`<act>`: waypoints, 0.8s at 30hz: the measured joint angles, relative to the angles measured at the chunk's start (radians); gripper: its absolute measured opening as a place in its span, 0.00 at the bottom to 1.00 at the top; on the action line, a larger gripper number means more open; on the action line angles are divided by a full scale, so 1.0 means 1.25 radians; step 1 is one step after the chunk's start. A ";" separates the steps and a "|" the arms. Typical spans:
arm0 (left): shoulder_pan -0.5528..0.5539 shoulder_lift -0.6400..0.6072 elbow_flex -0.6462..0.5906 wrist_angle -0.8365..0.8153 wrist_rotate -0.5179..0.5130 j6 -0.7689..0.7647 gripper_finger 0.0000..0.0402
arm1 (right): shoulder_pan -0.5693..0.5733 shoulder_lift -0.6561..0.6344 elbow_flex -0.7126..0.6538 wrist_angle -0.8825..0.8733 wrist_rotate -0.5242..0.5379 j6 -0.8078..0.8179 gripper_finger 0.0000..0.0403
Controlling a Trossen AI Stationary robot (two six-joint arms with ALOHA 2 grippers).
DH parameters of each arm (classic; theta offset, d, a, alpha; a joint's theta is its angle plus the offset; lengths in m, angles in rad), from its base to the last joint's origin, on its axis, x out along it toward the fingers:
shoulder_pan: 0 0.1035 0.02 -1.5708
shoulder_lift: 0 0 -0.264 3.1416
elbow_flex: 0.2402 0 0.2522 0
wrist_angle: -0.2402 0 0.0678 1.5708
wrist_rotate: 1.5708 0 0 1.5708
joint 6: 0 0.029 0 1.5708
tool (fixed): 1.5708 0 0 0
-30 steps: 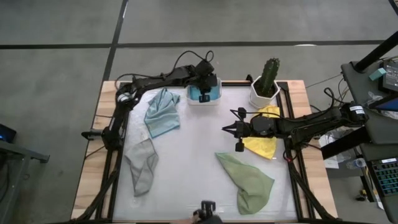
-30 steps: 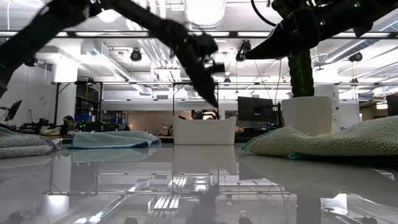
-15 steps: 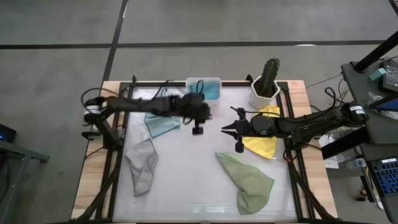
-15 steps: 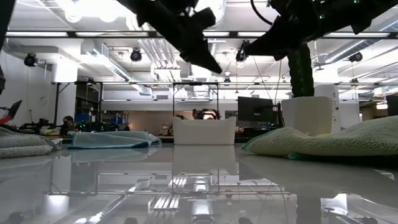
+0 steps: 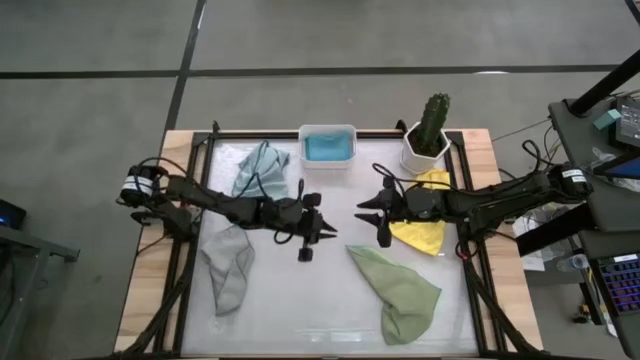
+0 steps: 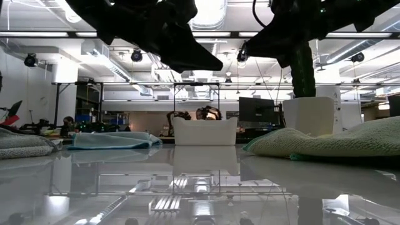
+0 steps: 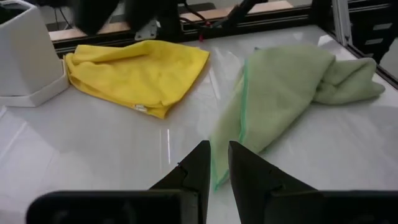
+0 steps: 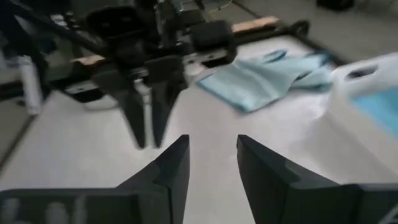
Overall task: Fold microfiber towels
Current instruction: Fold the green cloth
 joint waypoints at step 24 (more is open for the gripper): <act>-0.087 0.003 -0.019 -0.003 0.000 -0.045 0.11 | 0.071 0.119 0.266 -0.573 -0.004 0.263 0.26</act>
